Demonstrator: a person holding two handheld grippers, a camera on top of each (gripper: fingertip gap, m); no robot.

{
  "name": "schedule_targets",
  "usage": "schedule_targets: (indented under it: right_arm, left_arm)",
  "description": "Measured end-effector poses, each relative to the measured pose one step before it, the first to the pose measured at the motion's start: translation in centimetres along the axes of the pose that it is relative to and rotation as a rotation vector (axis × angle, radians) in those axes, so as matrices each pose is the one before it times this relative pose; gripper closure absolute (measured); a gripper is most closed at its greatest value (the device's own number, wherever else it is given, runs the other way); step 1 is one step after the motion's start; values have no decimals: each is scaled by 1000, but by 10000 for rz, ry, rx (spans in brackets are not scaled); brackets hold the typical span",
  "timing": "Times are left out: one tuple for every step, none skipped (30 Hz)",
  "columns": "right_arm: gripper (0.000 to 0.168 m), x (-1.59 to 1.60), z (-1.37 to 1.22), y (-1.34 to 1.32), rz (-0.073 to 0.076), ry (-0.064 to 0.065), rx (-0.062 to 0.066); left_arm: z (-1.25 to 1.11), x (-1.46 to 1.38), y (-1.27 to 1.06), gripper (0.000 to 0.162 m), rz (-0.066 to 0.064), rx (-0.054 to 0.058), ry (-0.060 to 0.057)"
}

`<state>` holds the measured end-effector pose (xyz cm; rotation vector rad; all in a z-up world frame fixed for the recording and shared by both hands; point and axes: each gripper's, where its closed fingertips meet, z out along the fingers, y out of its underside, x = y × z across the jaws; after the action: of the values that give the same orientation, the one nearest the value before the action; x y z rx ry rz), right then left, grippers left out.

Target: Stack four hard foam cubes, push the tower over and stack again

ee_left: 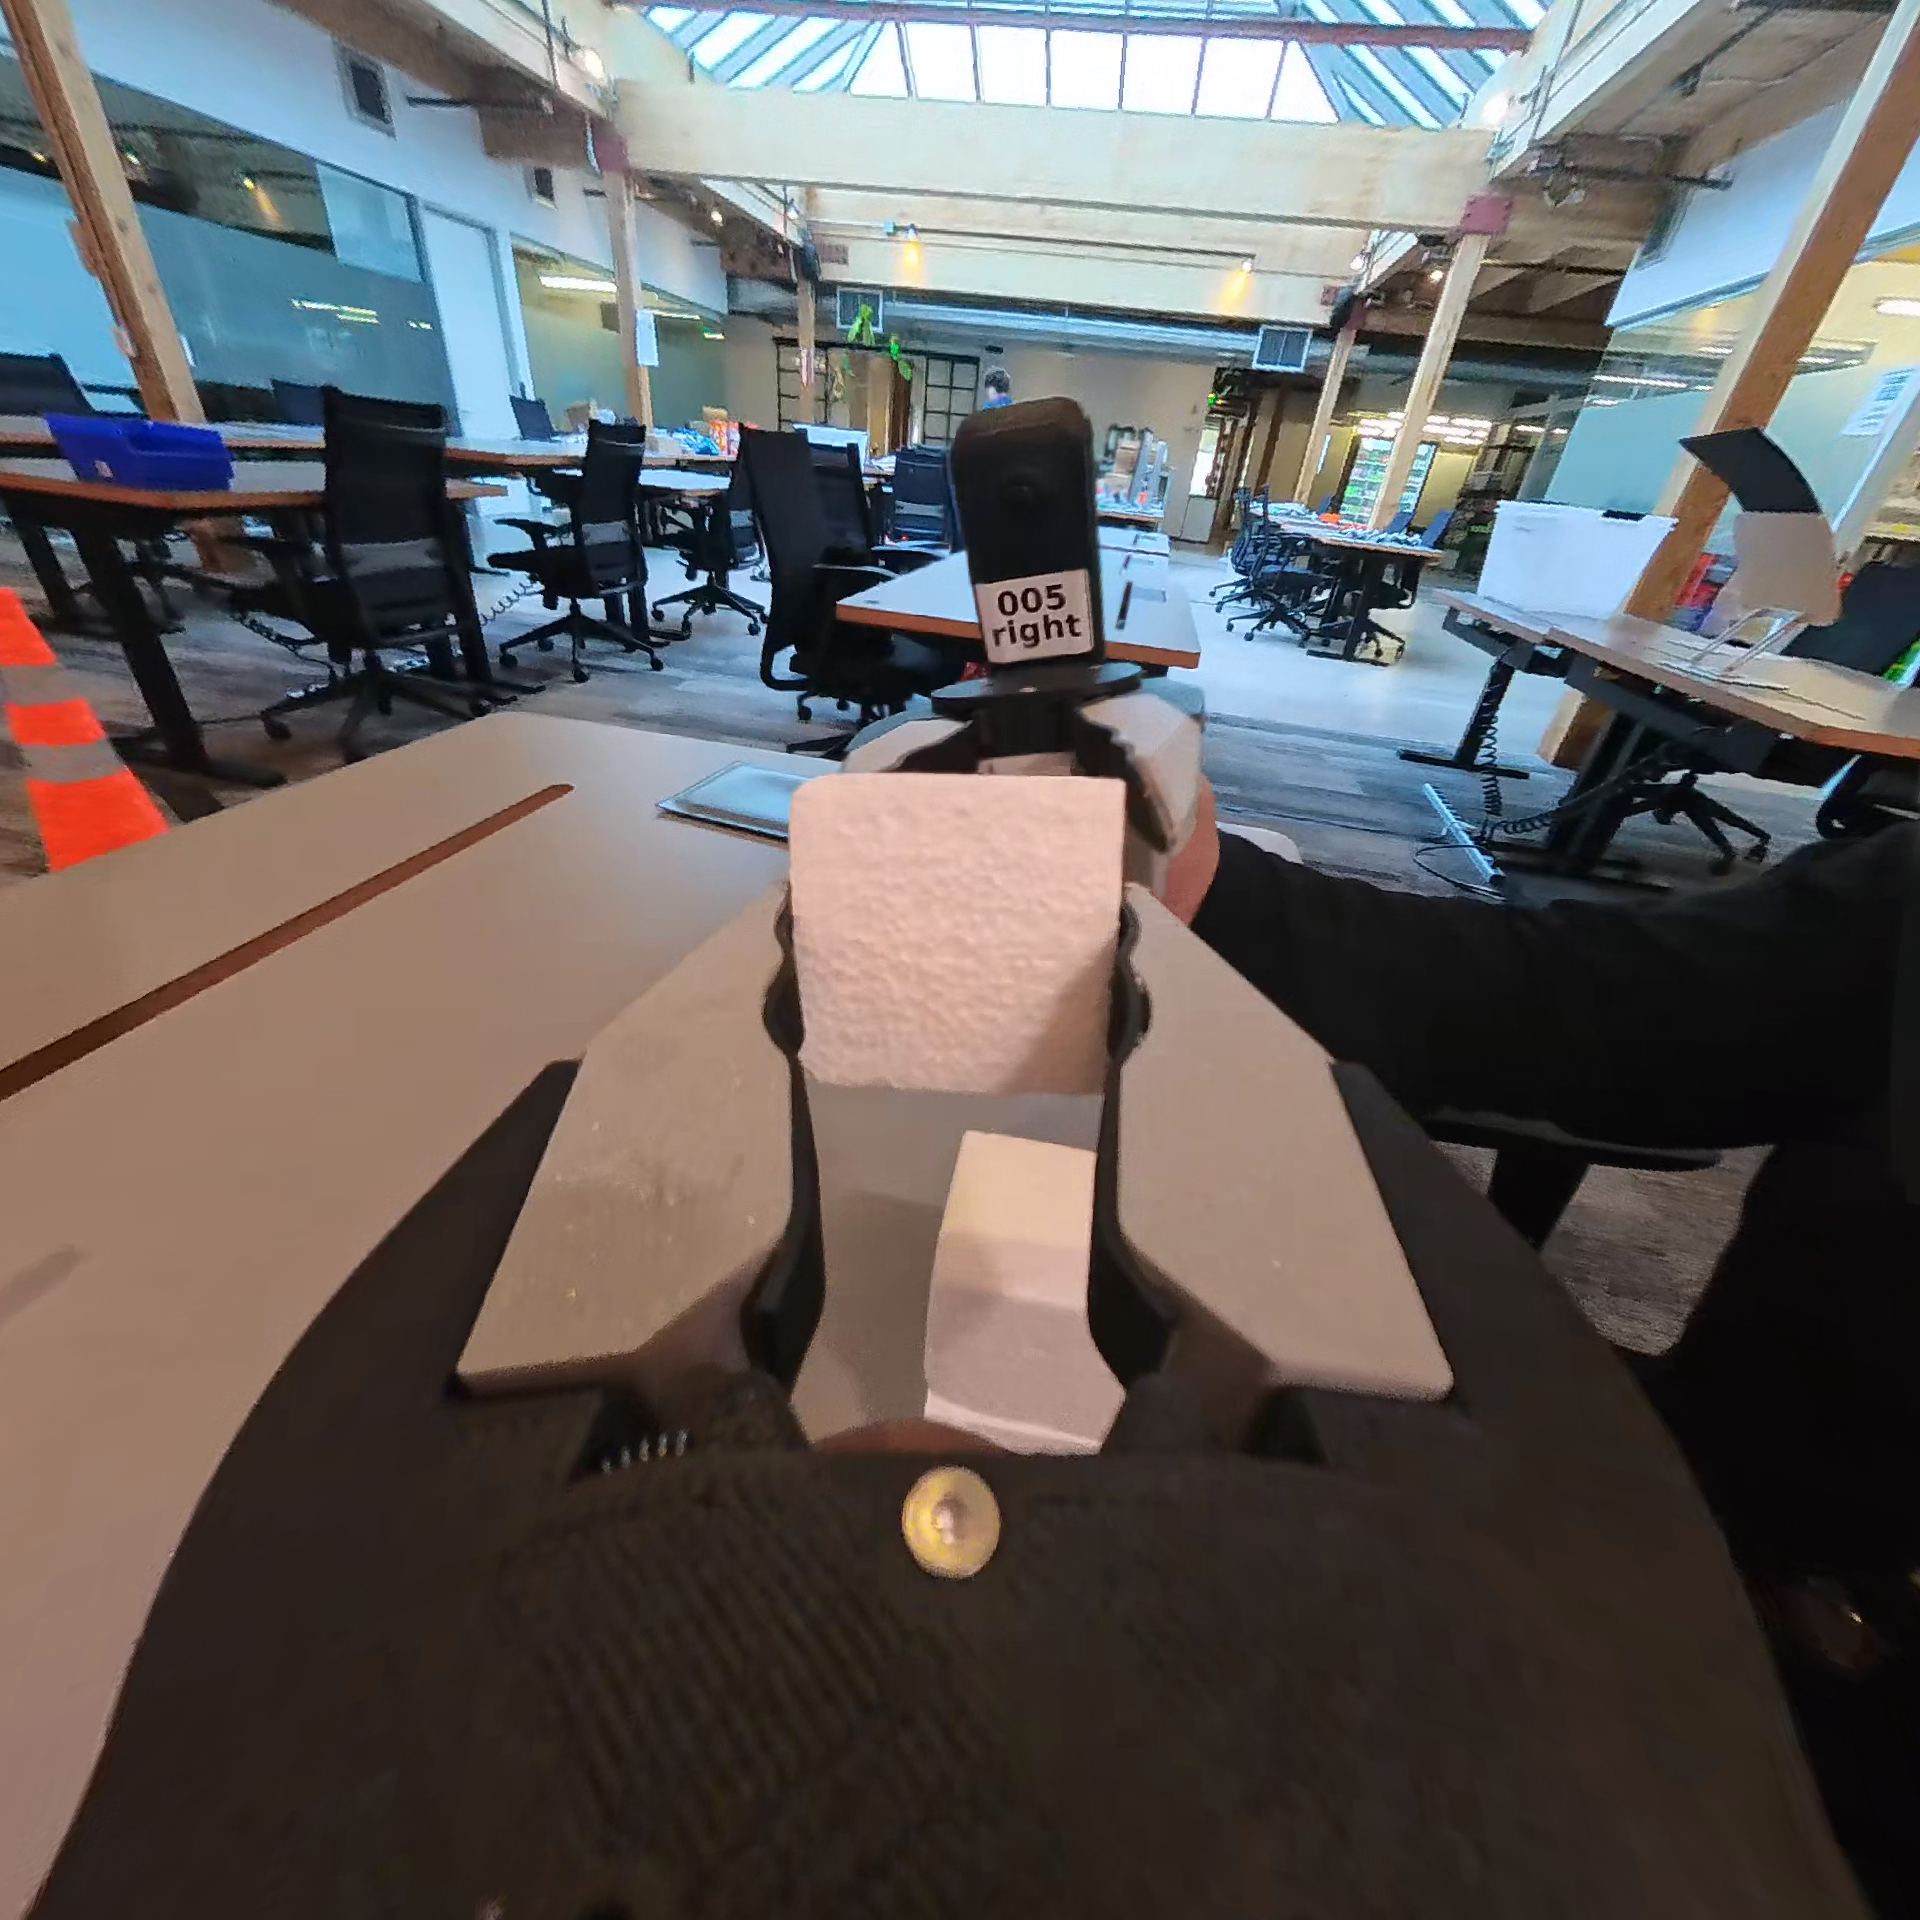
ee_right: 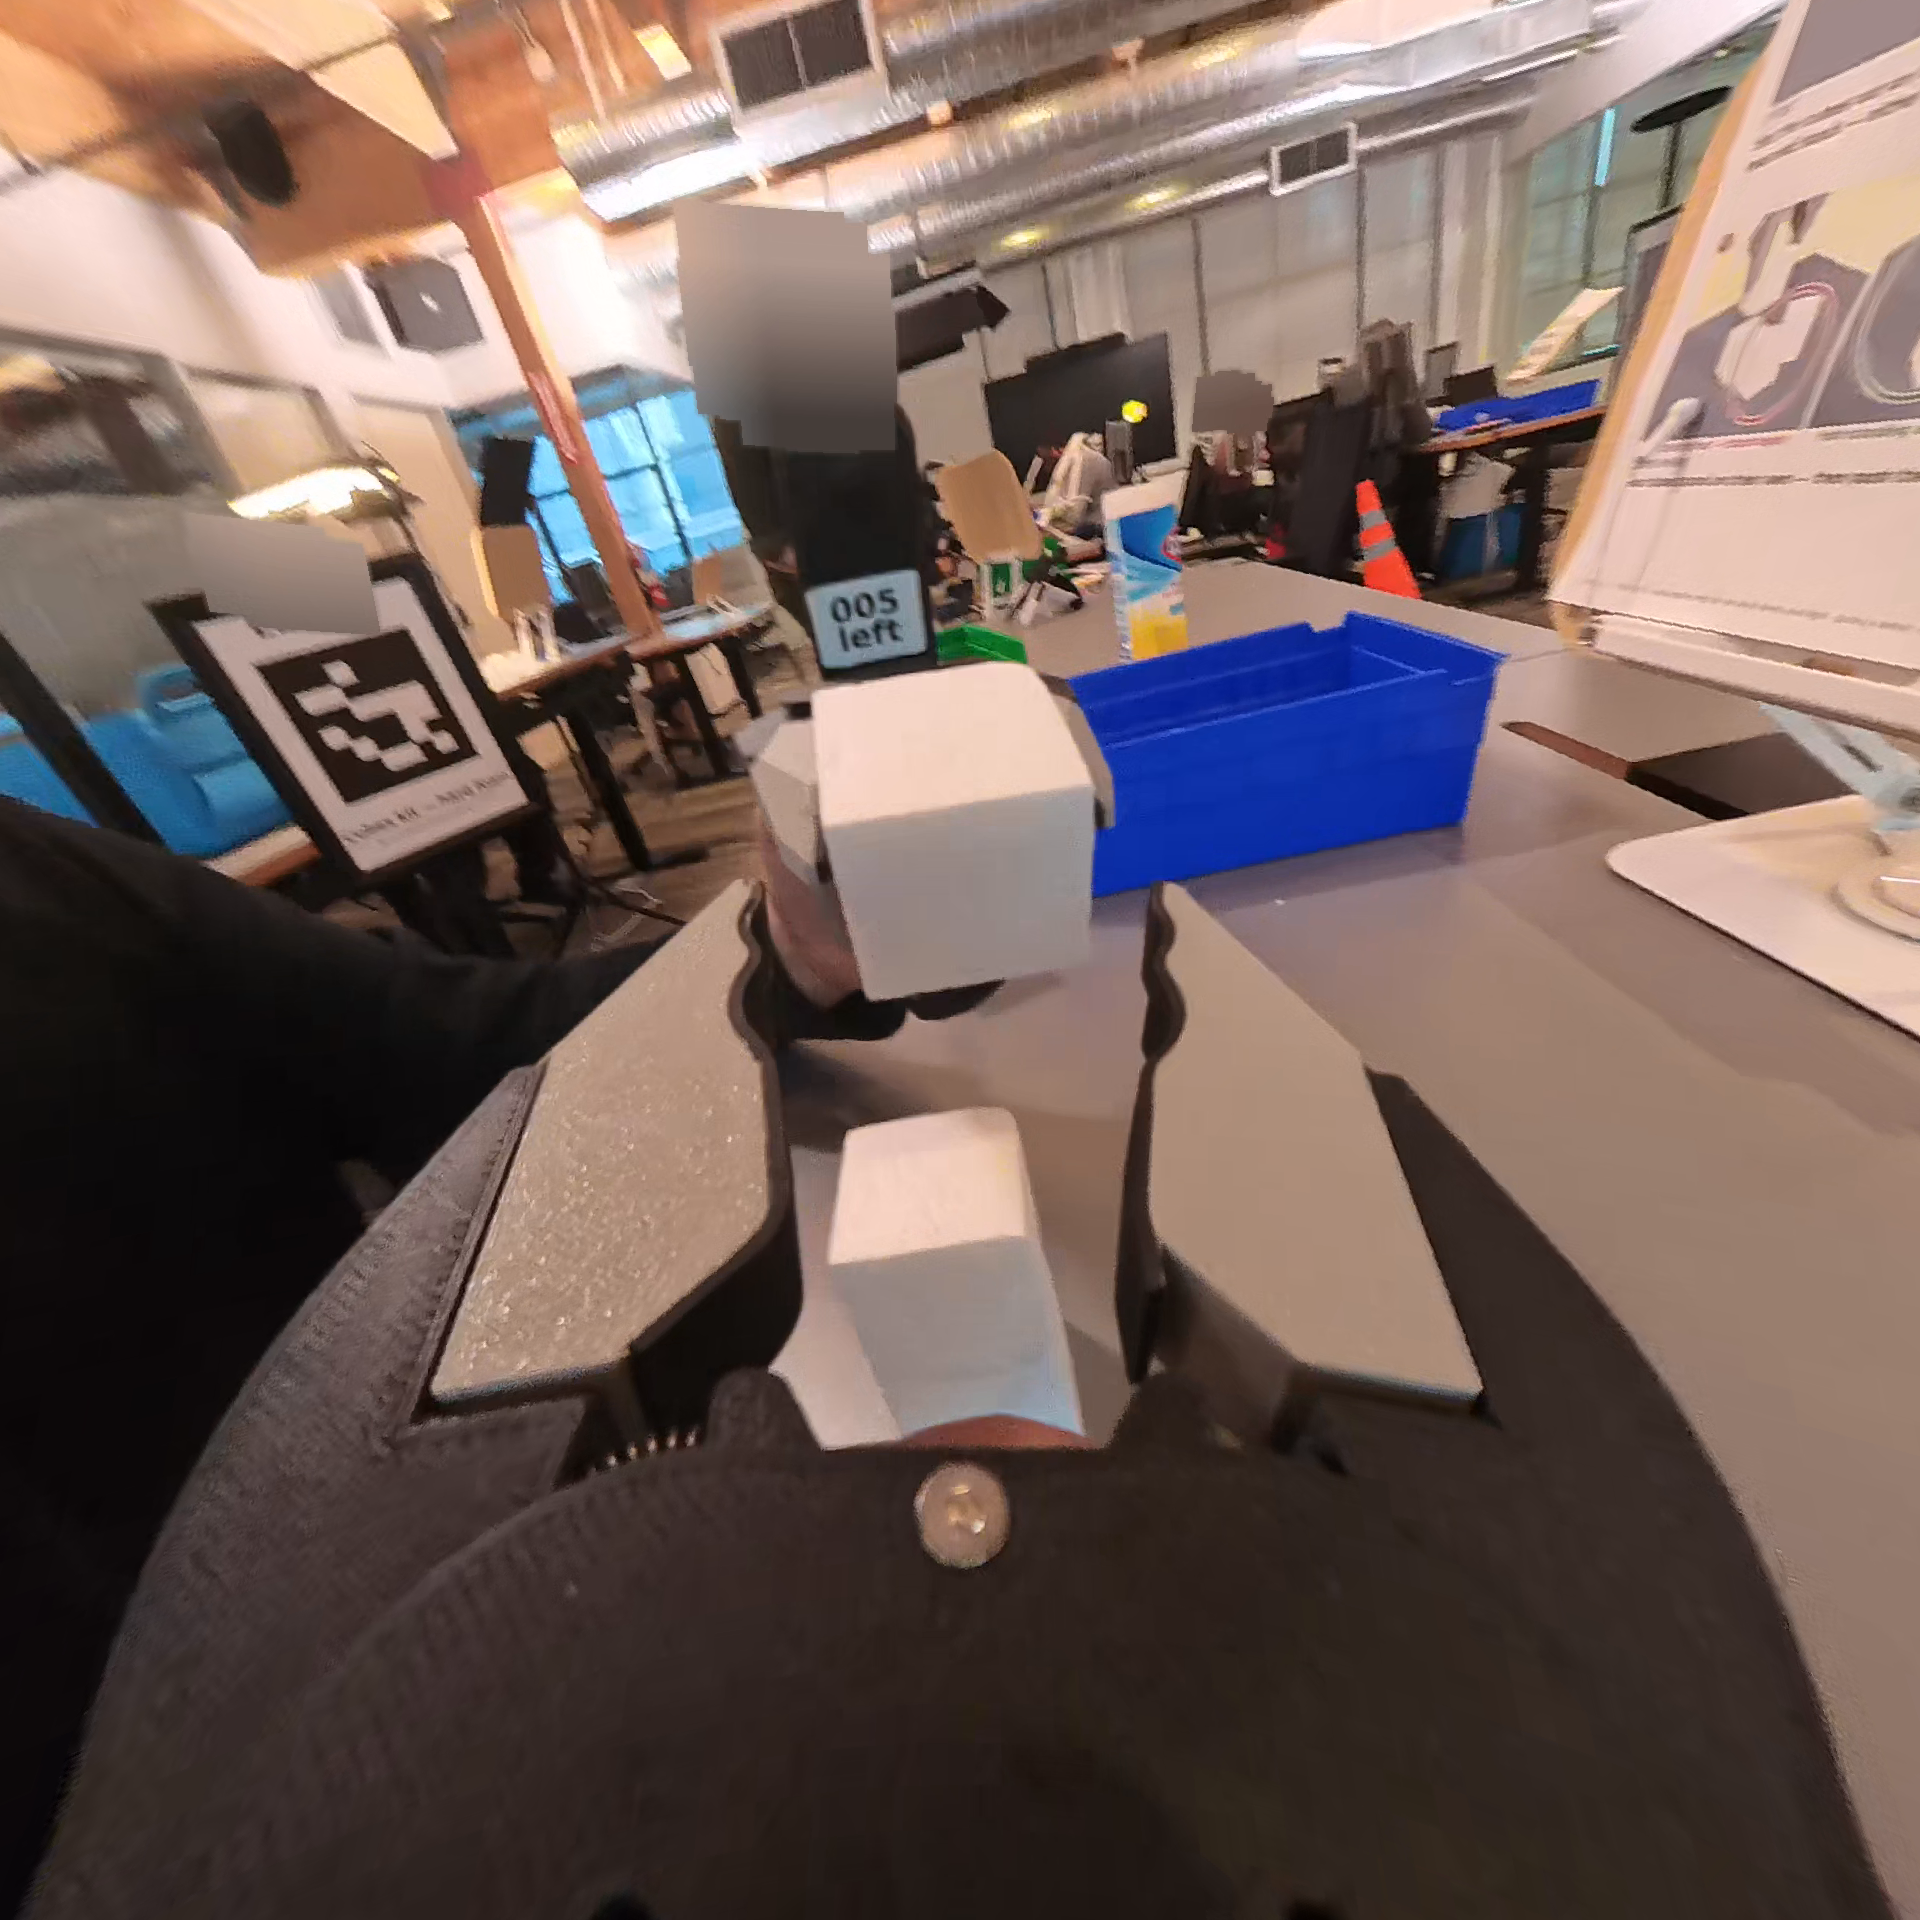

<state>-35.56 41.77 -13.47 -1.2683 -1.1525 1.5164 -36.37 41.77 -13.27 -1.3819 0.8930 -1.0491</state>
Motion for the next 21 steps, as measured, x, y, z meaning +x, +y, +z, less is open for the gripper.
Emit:
schedule_targets:
  right_arm:
    - [100, -338, 63, -185, 155, -202, 106]
    - [101, -211, 64, -166, 65, -90, 95]
    - [103, -163, 82, -113, -11, -33, 69]
    - [104, -114, 98, -55, -53, 6, 23]
    - [104, -59, 108, 36, -79, 45, -22]
    - [104, 3, 128, 98, -83, 64, -55]
    - [105, 32, 127, 153, -83, 72, -76]
    - [107, 63, 113, 170, -80, 79, -73]
    - [110, 31, 98, 133, -74, 58, -50]
    - [116, -67, 55, 66, -85, -16, -14]
    - [117, -55, -2, -95, -60, 11, 59]
    - [117, 12, -40, -78, -93, 57, 12]
    - [117, 31, -34, -49, -83, 74, -22]
    - [117, 23, -19, -48, -80, 74, -15]
    - [117, 26, 3, -5, -61, 65, -33]
    - [117, 48, 35, 97, -69, 74, -82]
    - [117, 83, 22, 145, -93, 84, -97]
    - [117, 56, -8, 143, -84, 52, -107]
    - [117, 13, -37, 142, -27, -6, -108]
    - [117, 29, -22, 131, 33, -10, -92]
    - [117, 79, -15, 104, 32, 18, -67]
  left_arm:
    - [-62, 90, 24, 105, 8, 8, 19]
    - [-50, 208, 9, 105, -91, 4, 132]
    - [-33, 214, -33, 105, -155, 27, 155]
    - [-9, 154, -50, 105, -144, 53, 110]
    - [39, 126, -8, 105, -93, 44, 76]
    - [51, 120, 86, 105, -36, 0, 58]
    - [76, 74, 178, 105, -1, -45, 5]
    - [88, 38, 229, 105, 12, -101, -21]
    - [96, 65, 228, 105, 36, -117, -25]
    - [95, -2, 169, 105, 51, -106, -68]
    - [83, 4, 148, 105, 60, -92, -63]
    - [80, 17, 188, 105, 35, -112, -38]
    - [110, 20, 304, 105, 16, -173, -14]
    - [161, 38, 383, 105, 28, -211, -8]
    - [187, 24, 464, 105, 37, -246, -20]
    - [201, -38, 460, 105, 57, -249, -74]
    - [160, -108, 396, 105, 78, -204, -121]
    - [86, -86, 274, 105, 51, -151, -87]
    - [27, -21, 147, 105, 6, -92, -23]
    - [-16, -24, 92, 105, -17, -64, -9]
    - [-11, -48, 100, 105, -22, -70, -31]
